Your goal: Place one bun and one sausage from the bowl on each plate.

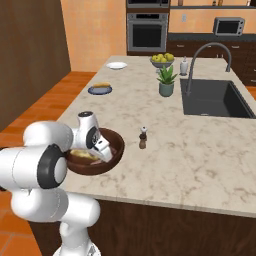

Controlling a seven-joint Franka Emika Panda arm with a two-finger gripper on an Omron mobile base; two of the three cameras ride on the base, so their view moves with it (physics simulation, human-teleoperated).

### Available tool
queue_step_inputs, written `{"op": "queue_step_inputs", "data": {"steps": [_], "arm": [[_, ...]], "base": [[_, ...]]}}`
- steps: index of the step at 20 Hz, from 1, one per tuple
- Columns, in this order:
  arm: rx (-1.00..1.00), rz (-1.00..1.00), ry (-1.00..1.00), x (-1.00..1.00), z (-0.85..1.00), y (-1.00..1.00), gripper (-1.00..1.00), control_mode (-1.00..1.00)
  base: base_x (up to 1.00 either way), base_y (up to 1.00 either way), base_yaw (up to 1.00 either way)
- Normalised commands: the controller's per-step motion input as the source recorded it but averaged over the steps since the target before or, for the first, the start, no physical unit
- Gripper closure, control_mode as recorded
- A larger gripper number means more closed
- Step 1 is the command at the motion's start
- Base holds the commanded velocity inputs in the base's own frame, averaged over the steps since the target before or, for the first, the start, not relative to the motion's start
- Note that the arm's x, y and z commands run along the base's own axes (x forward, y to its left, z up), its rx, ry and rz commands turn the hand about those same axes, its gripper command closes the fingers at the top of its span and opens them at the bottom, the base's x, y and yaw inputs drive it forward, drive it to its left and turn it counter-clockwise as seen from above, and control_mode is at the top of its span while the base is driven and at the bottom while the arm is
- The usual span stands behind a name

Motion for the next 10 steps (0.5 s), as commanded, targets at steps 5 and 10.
{"op": "queue_step_inputs", "data": {"steps": [5,10], "arm": [[-0.09,-0.05,0.05,-0.01,-0.42,-0.24,-1.0,-1.0],[-0.08,-0.04,0.15,-0.11,-0.54,-0.04,-1.0,-1.0]], "base": [[0.0,0.0,0.0],[0.0,0.0,0.0]]}}
